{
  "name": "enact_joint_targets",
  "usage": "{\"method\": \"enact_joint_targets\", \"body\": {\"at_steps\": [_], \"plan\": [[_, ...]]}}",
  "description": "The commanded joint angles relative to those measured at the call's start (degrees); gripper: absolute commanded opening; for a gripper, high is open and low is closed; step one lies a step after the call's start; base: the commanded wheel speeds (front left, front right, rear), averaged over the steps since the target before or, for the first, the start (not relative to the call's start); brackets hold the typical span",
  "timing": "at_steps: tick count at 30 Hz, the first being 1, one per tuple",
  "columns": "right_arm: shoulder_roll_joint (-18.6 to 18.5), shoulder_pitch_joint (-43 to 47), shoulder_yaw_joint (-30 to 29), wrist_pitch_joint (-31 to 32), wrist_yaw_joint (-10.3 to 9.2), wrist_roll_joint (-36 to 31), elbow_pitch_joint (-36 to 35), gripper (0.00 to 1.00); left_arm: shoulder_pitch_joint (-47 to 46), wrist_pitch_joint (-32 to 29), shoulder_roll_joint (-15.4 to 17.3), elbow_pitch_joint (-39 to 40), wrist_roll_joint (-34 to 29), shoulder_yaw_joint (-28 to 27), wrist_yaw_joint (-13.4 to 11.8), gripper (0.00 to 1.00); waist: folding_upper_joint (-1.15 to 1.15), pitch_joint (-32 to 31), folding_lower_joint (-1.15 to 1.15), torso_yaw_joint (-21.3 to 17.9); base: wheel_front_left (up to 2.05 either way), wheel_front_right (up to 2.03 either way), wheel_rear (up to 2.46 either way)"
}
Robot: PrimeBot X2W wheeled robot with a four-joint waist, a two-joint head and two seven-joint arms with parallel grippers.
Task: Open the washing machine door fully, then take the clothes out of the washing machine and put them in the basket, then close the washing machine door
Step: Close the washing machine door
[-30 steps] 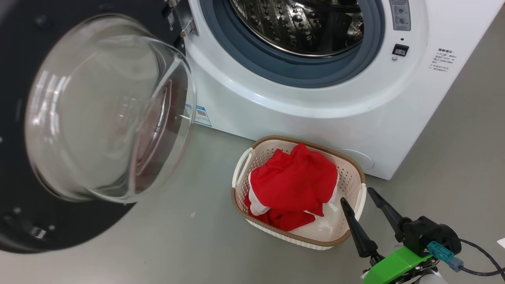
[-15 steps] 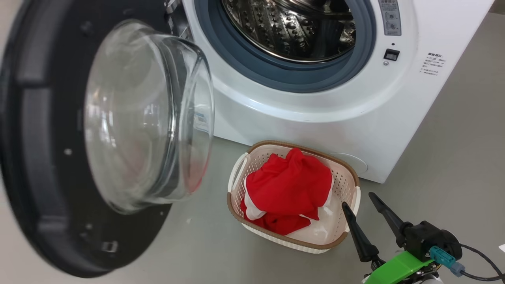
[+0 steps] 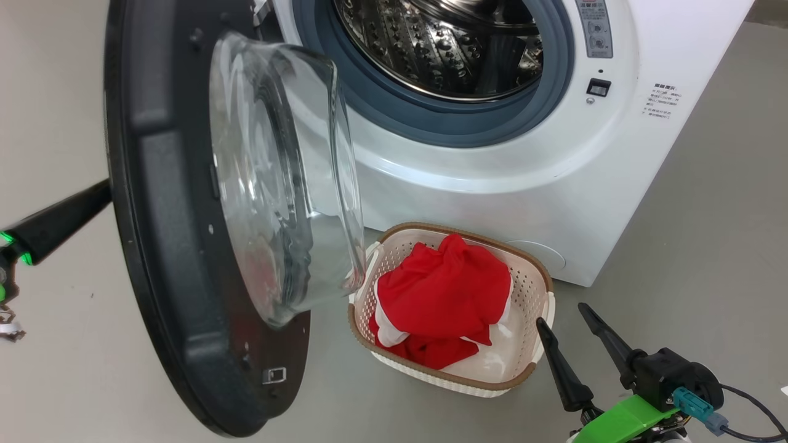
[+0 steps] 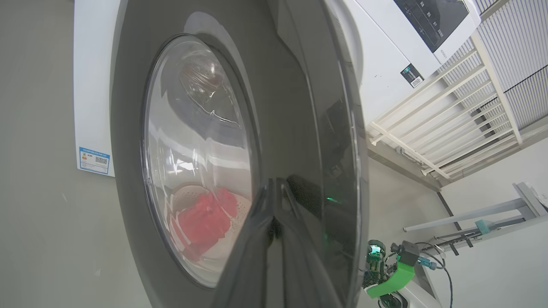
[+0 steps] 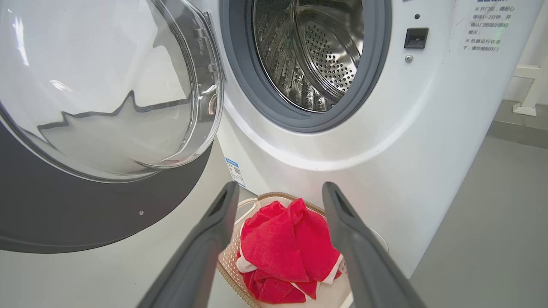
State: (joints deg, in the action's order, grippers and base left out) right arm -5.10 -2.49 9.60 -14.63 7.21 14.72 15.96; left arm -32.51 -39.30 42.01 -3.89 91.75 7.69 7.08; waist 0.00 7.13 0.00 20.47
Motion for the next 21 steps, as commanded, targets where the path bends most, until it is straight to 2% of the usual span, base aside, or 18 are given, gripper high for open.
{"method": "enact_joint_targets", "body": {"at_steps": [1, 15, 18, 20, 21], "plan": [[0.0, -0.4, 1.0, -0.4, 0.28, 0.9, -1.5, 1.0, -0.8, -0.1, 2.5, 1.8, 0.0, -3.3, 0.4, 0.0, 0.0, -0.1, 0.0, 0.0, 0.0, 0.0, 0.0], [0.0, 0.2, 1.1, -0.4, 0.28, 1.0, -1.5, 1.0, 5.2, 5.4, 1.1, 0.6, -3.4, -4.8, 0.4, 0.0, 0.0, -1.5, 0.0, 0.6, 0.0, 0.0, 0.0], [0.0, 0.2, 1.3, -0.4, 0.28, 1.1, -1.5, 1.0, 7.6, 8.3, 0.7, -0.3, -4.4, -5.4, 0.4, 0.19, 0.0, -2.0, 0.0, 0.9, 0.0, 0.0, 0.0], [-0.1, 0.3, 1.4, -0.4, 0.28, 1.1, -1.4, 1.0, 9.5, 10.5, 0.4, -0.9, -5.0, -5.5, 0.4, 0.22, 0.0, -2.4, 0.0, 1.2, 0.0, 0.0, 0.0], [-0.1, 0.3, 1.5, -0.4, 0.28, 1.2, -1.4, 1.0, 10.4, 11.6, 0.4, -1.4, -5.7, -5.5, 0.4, 0.3, 0.0, -2.6, 0.0, 1.4, 0.0, 0.0, 0.0]]}}
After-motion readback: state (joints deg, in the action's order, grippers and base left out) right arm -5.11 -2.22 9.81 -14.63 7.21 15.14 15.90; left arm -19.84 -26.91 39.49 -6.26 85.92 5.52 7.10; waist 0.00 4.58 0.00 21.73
